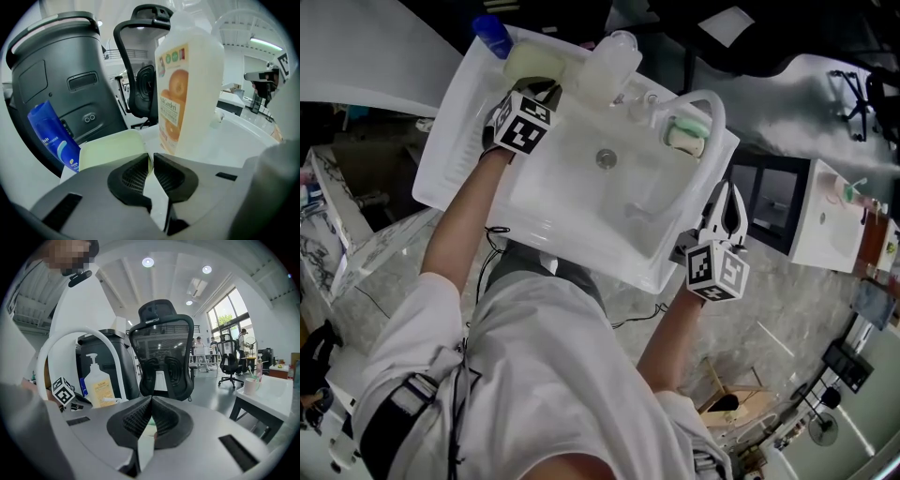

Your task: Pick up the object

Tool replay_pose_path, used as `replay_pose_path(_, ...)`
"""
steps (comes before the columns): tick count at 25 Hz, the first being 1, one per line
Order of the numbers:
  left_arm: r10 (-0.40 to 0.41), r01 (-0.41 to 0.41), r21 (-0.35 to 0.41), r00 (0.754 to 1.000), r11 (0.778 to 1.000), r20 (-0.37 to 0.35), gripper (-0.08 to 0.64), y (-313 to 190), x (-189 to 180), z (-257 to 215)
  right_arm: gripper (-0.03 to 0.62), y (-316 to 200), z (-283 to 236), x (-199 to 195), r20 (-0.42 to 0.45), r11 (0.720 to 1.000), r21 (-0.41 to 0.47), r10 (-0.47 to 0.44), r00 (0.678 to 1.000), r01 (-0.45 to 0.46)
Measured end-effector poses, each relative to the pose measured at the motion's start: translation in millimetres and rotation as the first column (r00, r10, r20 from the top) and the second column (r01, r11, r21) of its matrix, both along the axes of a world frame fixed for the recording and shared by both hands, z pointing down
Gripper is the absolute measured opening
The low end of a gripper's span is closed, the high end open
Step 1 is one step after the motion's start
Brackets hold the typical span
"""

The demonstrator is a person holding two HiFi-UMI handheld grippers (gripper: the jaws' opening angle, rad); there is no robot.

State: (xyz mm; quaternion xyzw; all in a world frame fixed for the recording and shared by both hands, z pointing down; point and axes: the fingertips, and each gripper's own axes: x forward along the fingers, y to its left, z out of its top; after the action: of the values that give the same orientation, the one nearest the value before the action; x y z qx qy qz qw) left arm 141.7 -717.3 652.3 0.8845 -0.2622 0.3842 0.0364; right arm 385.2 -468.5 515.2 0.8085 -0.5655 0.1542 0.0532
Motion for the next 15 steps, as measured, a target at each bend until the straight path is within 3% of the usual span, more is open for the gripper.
replay_pose_path(15, -0.048, 0.066, 0.146, 0.991, 0.987, -0.129, 0.049, 35.5, -43.2, -107.9, 0.006, 21.4, -44.6, -27.0, -0.006, 0.993, 0.108, -0.043, 0.999, 0.044)
